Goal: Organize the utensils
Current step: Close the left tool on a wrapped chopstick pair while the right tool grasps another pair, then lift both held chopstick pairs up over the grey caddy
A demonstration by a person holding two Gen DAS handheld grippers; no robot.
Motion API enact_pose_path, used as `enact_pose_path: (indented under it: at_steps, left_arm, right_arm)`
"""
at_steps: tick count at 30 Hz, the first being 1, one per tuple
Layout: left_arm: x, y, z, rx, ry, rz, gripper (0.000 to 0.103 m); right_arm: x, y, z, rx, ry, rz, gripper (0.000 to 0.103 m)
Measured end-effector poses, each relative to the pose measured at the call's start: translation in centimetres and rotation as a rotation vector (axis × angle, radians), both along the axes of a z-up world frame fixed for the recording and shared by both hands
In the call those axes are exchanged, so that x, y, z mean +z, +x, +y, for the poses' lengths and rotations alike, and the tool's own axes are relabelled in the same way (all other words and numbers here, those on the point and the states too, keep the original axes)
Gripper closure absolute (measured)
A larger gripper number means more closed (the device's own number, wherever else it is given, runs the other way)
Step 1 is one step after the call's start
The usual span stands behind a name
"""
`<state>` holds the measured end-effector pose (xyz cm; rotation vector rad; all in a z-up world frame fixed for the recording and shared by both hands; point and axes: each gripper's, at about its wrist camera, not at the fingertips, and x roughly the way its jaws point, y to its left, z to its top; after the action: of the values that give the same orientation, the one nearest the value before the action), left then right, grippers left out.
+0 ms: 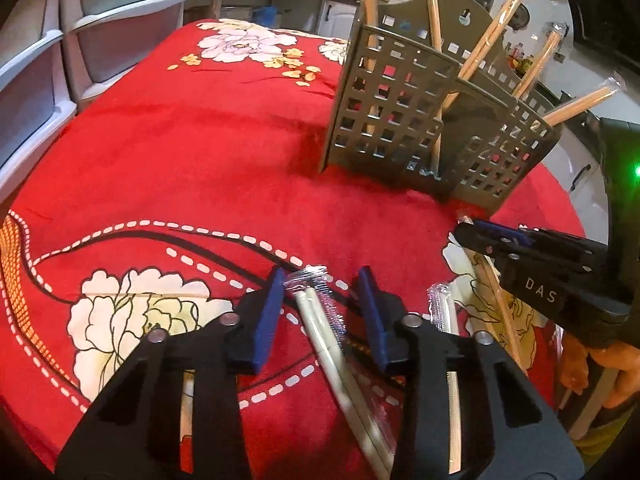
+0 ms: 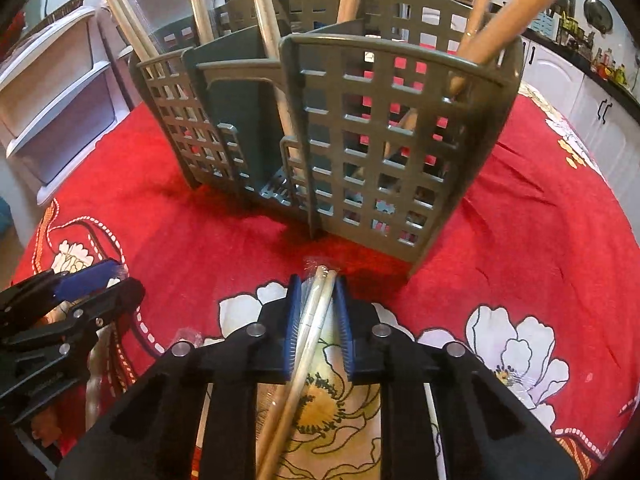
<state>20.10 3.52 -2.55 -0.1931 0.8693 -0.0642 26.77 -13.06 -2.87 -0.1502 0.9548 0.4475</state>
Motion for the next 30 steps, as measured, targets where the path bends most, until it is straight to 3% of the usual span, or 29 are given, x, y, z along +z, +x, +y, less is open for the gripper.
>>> enact_pose_path:
  at_steps: [6,12,30]
  left_arm:
    - [0.1,-0.1,-0.1,-0.017,-0.029,0.003,0.092]
    - [0.7,-0.4,0.8,-0.025,-0.116,-0.006,0.095]
    - [10.0,-2.8,0.6,-0.040,-0.097,-0.229,0.097]
  right_arm:
    - [0.6,0.3,0.0,0.004,0.065,0.024,0.092]
    - [2.4,-0.9,0.2,0.019,0.099,-0.012,0.092]
    - [10.7,-6.8,-1.3,0.103,0.209,-0.198,0.092]
